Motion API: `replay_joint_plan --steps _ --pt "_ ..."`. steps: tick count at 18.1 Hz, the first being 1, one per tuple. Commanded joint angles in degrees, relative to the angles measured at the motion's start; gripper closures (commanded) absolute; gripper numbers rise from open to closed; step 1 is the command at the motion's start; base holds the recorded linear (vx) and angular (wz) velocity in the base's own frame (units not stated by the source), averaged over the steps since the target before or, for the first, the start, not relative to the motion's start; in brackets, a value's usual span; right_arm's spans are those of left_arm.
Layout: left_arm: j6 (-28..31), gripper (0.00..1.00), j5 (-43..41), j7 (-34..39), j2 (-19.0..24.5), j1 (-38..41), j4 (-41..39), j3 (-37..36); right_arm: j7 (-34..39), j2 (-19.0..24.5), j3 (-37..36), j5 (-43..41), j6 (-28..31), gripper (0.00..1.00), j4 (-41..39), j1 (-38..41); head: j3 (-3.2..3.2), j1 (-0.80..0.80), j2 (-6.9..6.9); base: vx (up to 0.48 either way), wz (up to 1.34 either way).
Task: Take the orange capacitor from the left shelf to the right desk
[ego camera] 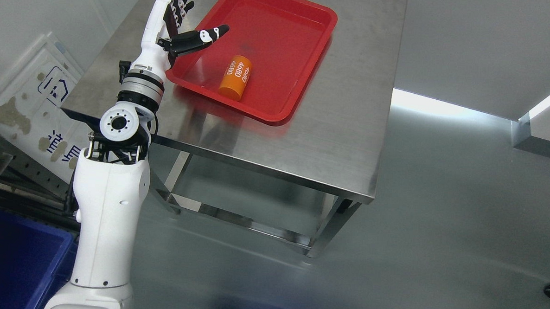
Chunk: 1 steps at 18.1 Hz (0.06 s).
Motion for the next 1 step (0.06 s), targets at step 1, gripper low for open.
replay_joint_plan --steps 1 --pt "0.28 0.0 -0.18 -0.16 1.99 0.93 -2.69 0.83 0.04 -1.0 -0.62 0.0 -0.05 0.0 -1.93 0.79 0.0 0.0 0.0 0.0 0.0"
